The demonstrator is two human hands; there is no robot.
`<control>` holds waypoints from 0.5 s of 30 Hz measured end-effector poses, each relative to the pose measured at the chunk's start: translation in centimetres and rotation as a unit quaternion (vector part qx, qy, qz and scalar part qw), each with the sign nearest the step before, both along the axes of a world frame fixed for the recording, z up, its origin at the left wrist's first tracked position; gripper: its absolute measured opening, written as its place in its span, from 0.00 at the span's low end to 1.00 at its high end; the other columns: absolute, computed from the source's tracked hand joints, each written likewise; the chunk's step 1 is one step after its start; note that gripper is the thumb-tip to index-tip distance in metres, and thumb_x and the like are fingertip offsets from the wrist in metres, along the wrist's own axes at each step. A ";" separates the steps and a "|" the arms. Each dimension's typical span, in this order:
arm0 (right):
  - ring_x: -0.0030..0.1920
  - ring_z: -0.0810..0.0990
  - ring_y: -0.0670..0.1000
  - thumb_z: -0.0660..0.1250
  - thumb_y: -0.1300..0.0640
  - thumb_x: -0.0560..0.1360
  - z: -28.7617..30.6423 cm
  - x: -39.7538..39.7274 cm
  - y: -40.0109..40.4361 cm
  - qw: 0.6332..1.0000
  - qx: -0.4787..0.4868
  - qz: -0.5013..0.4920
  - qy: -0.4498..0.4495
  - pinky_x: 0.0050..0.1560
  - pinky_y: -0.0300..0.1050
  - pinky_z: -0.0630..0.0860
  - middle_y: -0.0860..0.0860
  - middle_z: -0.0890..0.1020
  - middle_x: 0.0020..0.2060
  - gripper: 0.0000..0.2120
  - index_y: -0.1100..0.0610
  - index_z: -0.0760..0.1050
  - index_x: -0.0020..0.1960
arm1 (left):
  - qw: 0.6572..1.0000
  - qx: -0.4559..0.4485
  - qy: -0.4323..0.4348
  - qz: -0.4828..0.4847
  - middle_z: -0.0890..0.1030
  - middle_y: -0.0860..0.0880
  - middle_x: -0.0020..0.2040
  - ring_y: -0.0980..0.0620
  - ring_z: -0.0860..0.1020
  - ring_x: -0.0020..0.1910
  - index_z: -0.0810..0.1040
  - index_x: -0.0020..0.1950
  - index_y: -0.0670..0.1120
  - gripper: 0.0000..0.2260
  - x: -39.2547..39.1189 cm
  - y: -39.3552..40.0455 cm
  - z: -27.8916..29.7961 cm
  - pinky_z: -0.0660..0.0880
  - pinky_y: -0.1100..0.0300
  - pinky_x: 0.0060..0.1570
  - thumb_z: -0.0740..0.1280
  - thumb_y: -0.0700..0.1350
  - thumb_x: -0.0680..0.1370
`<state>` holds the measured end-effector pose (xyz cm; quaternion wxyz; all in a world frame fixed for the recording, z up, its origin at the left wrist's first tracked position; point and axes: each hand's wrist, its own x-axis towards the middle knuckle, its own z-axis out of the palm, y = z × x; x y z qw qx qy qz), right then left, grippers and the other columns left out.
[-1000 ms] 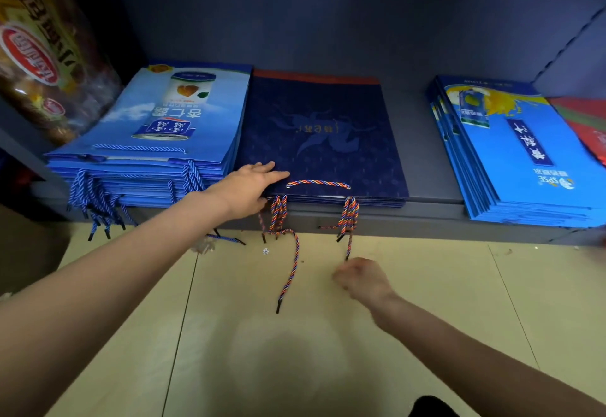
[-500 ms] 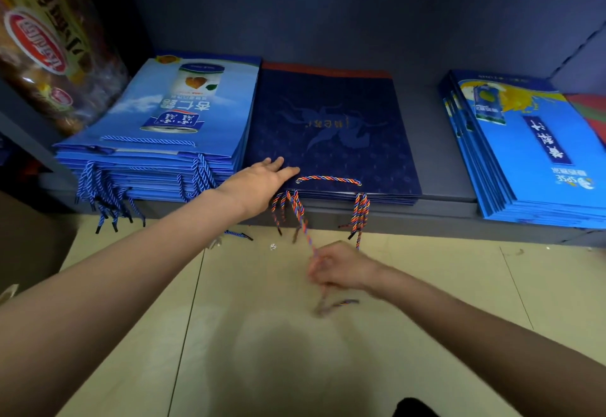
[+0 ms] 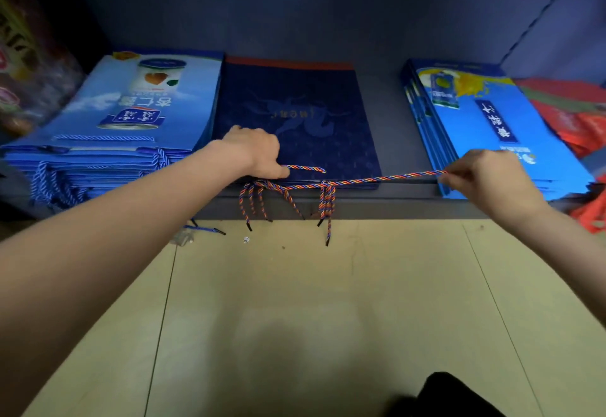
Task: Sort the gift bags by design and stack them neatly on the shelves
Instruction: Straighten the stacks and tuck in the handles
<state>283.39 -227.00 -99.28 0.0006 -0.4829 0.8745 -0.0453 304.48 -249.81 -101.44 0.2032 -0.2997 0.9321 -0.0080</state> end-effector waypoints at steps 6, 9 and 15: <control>0.40 0.79 0.65 0.69 0.59 0.73 -0.4 0.4 1.2 0.996 -0.060 -0.001 0.070 0.37 0.49 0.71 0.60 0.81 0.39 0.06 0.60 0.81 0.48 | 0.998 -0.002 0.040 -0.042 0.69 0.43 0.66 0.41 0.68 0.64 0.63 0.69 0.44 0.34 -1.8 0.6 -3.0 0.69 0.49 0.59 0.67 0.61 0.72; 0.39 0.81 0.61 0.69 0.67 0.70 -1.9 1.1 1.0 0.993 -0.106 0.049 0.015 0.40 0.48 0.73 0.59 0.83 0.39 0.06 0.61 0.80 0.47 | 0.993 -0.002 0.044 -0.105 0.71 0.44 0.65 0.43 0.69 0.63 0.64 0.69 0.43 0.31 -2.2 -0.2 -2.9 0.72 0.49 0.57 0.67 0.59 0.73; 0.39 0.77 0.45 0.66 0.61 0.69 -4.6 5.6 -2.0 0.953 -0.164 0.143 -0.209 0.45 0.34 0.71 0.50 0.80 0.37 0.05 0.59 0.80 0.43 | 0.986 -0.009 0.109 -0.124 0.80 0.38 0.48 0.38 0.77 0.47 0.73 0.61 0.43 0.18 -2.0 -1.9 -0.6 0.75 0.50 0.47 0.62 0.52 0.77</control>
